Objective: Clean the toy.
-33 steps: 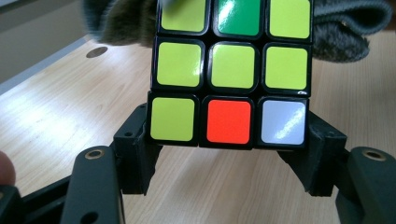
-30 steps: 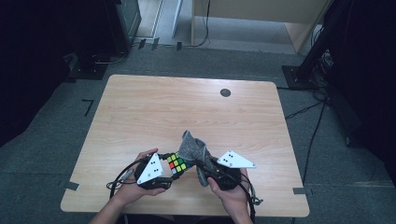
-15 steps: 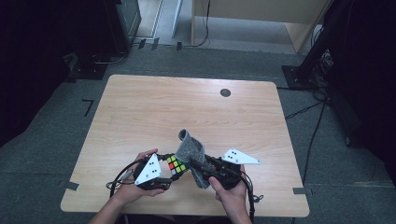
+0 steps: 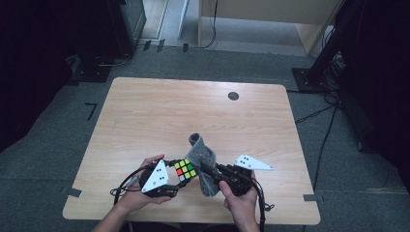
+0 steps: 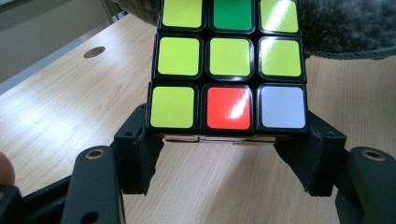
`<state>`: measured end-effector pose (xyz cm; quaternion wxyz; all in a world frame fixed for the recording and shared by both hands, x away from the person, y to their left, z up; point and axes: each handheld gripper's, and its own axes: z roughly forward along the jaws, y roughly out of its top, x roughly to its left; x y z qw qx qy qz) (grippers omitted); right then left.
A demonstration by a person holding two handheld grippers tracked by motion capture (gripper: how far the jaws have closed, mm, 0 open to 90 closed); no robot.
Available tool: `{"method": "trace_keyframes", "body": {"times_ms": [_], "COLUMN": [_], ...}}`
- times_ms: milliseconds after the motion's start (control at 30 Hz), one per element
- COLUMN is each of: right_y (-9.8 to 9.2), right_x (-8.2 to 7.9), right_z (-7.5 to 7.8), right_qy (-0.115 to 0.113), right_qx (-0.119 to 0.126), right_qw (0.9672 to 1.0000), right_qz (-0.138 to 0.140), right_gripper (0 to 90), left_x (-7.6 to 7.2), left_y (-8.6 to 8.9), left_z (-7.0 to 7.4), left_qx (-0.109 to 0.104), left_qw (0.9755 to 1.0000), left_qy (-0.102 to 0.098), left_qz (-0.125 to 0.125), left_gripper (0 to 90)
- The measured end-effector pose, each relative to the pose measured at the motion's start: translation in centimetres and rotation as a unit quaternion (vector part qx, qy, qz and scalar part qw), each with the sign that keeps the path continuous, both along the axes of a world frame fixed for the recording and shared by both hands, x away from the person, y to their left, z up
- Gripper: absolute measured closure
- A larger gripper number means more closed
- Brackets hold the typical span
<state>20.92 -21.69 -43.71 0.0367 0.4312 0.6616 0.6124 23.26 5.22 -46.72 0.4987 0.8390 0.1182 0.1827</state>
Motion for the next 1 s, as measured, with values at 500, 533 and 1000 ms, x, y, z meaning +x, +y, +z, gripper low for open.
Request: {"method": "trace_keyframes", "body": {"times_ms": [500,533,1000], "right_y": [7.1,7.7,6.5], "right_x": [-3.4,-3.6,-3.1], "right_z": [1.2,0.7,0.7], "right_qy": [-0.151,-0.154,-0.153], "right_qx": [-0.270,-0.292,-0.262], "right_qw": [0.9505,0.9436,0.9529], "right_qz": [-0.026,-0.027,-0.009], "right_gripper": [70.7,70.6,72.5], "left_x": [-0.7,-0.8,-0.5], "left_y": [-2.4,-2.6,-2.0], "left_z": [-0.1,-0.1,0.2], "left_qx": [0.086,0.094,0.069], "left_qw": [0.9943,0.9934,0.9959], "left_qy": [-0.023,-0.025,-0.008], "left_qz": [0.058,0.062,0.058], "left_gripper": [34.1,34.1,34.1]}}
